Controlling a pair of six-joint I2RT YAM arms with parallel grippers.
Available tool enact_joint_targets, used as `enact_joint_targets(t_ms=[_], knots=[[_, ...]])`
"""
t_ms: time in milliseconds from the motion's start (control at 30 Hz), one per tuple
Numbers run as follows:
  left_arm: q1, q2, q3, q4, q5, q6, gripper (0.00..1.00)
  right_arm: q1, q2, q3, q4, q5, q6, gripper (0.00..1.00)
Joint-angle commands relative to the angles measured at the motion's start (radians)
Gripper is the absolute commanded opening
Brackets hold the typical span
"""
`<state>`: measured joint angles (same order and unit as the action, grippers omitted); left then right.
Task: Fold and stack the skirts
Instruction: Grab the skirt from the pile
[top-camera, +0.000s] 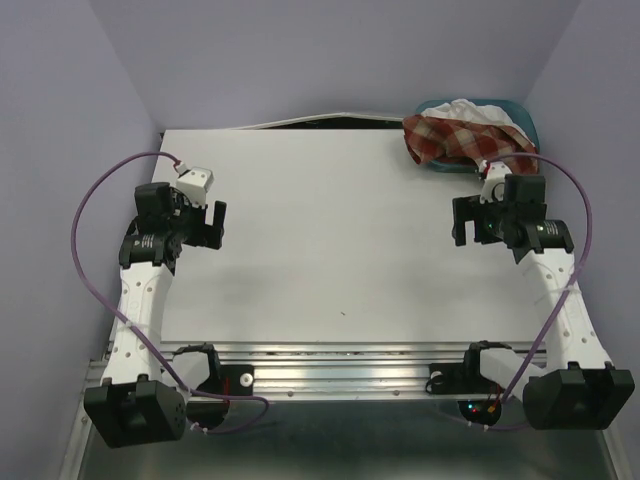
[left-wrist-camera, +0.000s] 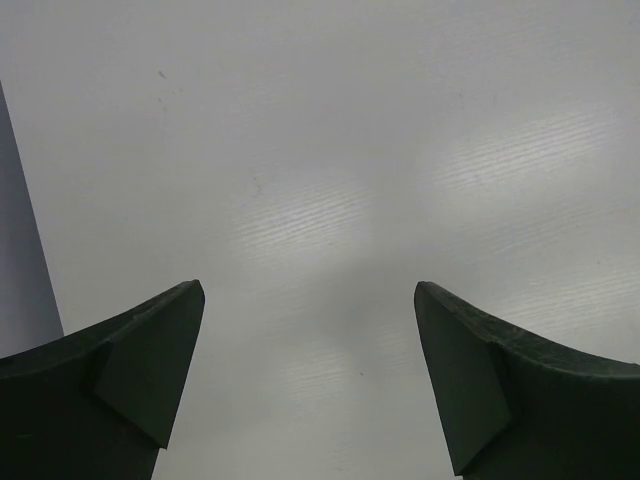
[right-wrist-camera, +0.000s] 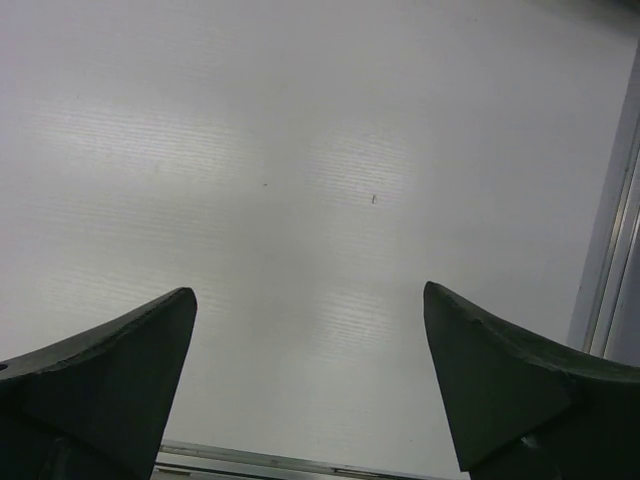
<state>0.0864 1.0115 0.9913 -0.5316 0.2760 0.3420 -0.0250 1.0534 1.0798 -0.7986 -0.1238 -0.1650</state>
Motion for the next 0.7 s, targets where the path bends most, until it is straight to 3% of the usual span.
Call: enact_joint_targets(t_ms=[0, 267, 667], knots=[[-0.002, 0.002, 0.056, 0.007, 0.029, 0.032, 0.99, 0.0, 0.036, 0.066, 0.033, 0.042, -0.04, 1.0], [-0.004, 0.085, 0.153, -0.051, 0.141, 0.043, 0.99, 0.0, 0.232, 0.215, 0.139, 0.177, -0.169, 1.0], [-0.037, 0.177, 0.208, -0.047, 0.181, 0.026, 0.99, 0.0, 0.738, 0.702, 0.167, 0.231, -0.339, 1.0]])
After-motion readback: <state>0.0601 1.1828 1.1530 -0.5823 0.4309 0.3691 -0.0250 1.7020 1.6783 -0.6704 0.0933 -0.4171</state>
